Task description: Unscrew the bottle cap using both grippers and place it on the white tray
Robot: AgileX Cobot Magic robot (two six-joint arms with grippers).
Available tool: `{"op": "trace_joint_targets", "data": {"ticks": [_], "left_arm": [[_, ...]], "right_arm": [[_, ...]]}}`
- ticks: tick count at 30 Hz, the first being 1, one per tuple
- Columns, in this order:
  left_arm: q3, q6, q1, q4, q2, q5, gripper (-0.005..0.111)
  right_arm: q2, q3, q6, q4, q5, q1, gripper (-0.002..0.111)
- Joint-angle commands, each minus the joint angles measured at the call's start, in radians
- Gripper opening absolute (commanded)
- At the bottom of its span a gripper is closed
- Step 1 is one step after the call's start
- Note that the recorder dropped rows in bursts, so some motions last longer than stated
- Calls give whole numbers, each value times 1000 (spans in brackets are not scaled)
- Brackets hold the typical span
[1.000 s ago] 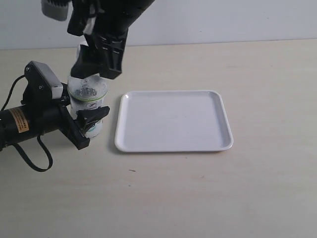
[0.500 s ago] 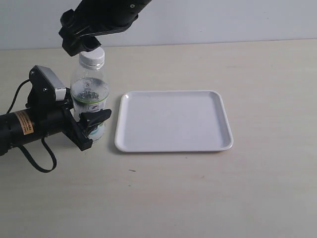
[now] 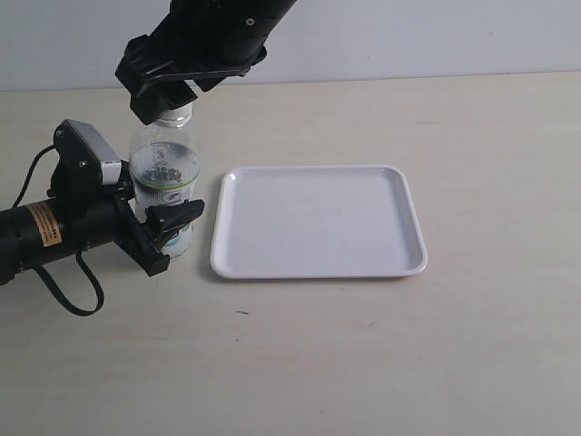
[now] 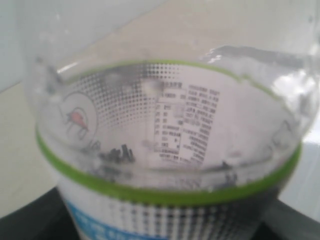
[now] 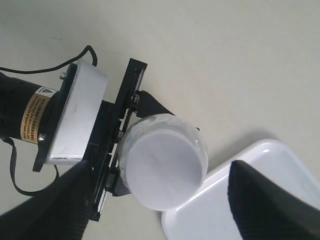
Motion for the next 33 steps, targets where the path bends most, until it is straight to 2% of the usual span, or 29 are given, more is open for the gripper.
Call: {"op": "trace_joint_targets", "data": {"ticks": [1,24,33], "left_arm": [[-8,0,-1,-4,-3,-36,0],[-8,0,-1,0,-3,-36,0],[-8,0,-1,0,-3,-36,0]], "right_arm": [[-1,1,-5,-4,-4,-2,70],[21,1,-31,-4,-44,-2,64],[21,1,-31,-4,-26,-2,55]]}}
